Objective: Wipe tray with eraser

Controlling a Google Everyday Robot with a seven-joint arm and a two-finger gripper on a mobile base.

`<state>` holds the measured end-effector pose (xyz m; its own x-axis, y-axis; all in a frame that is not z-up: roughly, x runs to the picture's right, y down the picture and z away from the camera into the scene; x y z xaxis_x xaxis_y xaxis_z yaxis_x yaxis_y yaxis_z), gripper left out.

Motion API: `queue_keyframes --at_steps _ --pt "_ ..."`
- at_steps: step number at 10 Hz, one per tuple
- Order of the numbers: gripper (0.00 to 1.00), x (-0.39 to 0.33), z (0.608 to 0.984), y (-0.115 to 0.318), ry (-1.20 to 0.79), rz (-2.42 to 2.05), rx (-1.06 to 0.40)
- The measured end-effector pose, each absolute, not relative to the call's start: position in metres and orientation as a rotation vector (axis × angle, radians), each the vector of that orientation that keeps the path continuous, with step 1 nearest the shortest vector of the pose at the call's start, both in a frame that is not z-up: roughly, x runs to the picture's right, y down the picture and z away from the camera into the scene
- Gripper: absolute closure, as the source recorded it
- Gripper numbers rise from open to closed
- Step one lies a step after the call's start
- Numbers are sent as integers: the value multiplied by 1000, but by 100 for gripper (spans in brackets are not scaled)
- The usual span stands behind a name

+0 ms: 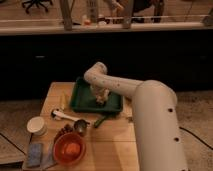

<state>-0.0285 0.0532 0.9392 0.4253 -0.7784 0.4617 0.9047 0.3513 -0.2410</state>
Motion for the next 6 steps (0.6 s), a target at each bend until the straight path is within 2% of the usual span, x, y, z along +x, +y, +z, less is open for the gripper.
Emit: queue_keyframes --at_steps 2,6 --pt "97 -28 927 38 -281 -1080 -492" --pt "97 -17 929 22 -278 -1033 -490"
